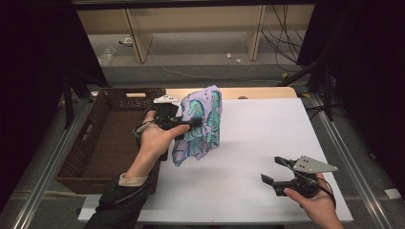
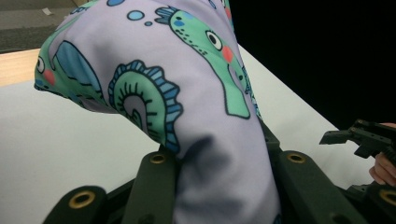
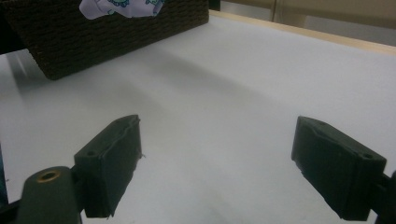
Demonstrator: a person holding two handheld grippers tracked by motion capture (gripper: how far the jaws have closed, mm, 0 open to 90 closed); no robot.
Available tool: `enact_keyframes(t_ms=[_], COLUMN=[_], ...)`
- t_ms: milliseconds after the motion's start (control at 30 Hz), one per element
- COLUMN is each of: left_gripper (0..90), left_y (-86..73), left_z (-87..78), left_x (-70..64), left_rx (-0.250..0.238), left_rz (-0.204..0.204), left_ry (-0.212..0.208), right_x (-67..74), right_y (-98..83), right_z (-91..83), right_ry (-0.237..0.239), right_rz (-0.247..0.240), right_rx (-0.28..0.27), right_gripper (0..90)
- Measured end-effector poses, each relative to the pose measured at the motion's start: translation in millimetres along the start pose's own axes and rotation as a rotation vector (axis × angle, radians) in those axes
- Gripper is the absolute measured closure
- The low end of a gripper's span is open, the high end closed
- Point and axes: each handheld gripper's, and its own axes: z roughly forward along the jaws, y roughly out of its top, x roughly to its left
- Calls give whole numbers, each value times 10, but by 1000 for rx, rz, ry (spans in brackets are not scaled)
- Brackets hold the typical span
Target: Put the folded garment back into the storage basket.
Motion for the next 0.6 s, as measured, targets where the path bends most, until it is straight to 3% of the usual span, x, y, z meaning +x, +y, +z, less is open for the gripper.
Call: enact_keyframes(t_ms=[600], left_gripper=[685], left_y=[49], left_z=[-129], left_x=[60], left_rx=[-23], left_rz=[-10], left_ry=[14], right_x=[1], right_y=[1], right_z=[-1], right_ry=[1], right_rz=[2], right_rx=[-2], right_gripper=[169])
